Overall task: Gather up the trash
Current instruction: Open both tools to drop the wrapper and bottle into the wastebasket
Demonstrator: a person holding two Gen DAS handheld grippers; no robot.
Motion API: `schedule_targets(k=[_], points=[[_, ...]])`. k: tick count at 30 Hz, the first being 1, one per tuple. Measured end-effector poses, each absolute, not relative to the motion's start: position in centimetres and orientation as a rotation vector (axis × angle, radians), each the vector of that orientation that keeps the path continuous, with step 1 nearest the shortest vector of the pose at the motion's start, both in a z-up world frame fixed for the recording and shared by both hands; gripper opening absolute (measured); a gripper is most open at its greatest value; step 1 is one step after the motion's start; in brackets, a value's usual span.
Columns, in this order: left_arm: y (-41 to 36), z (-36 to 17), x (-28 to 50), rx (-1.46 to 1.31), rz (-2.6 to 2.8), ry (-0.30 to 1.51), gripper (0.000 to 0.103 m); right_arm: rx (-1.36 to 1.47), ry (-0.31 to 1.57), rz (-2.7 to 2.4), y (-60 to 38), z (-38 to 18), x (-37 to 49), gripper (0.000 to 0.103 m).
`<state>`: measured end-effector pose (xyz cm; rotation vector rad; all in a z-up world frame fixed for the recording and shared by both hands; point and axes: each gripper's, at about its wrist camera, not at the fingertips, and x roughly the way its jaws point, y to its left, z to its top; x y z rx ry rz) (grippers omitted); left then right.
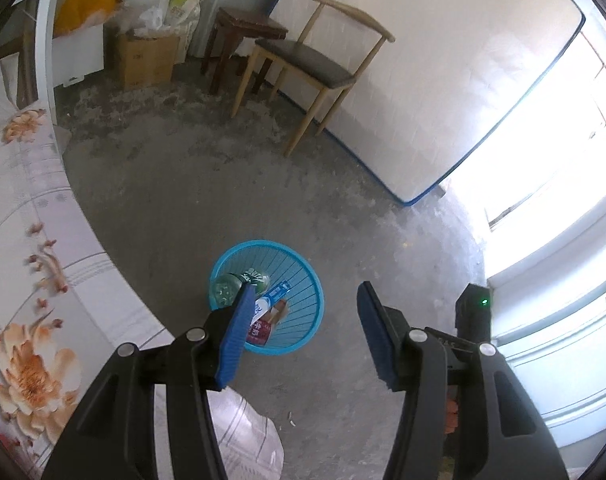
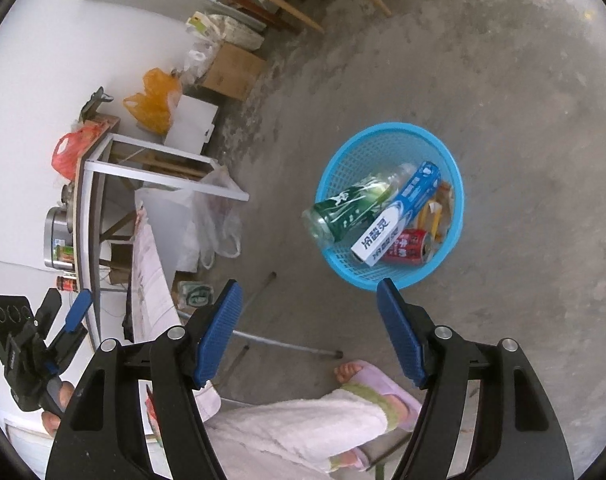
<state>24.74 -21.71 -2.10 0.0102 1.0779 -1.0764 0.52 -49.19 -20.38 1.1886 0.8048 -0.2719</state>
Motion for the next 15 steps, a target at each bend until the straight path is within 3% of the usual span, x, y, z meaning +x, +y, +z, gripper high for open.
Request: schedule_targets(k=[4, 8, 15], points=[[-19.8, -0.9, 24.7, -0.036, -1.100, 1.084, 0.052, 1.186, 0.783, -0.255, -48.8, -19.9, 0.5, 0.068], [-17.2, -0.1, 24.5, -0.057, -1.090, 1.090, 0.063, 1.173, 0.757, -0.247, -48.6, -19.2, 0.0, 0.068], [-12.4, 0.3, 23.9, -0.083, -1.003, 1.120, 0.071, 1.133, 0.748, -0.280, -48.1, -19.0, -1.6, 0.073]])
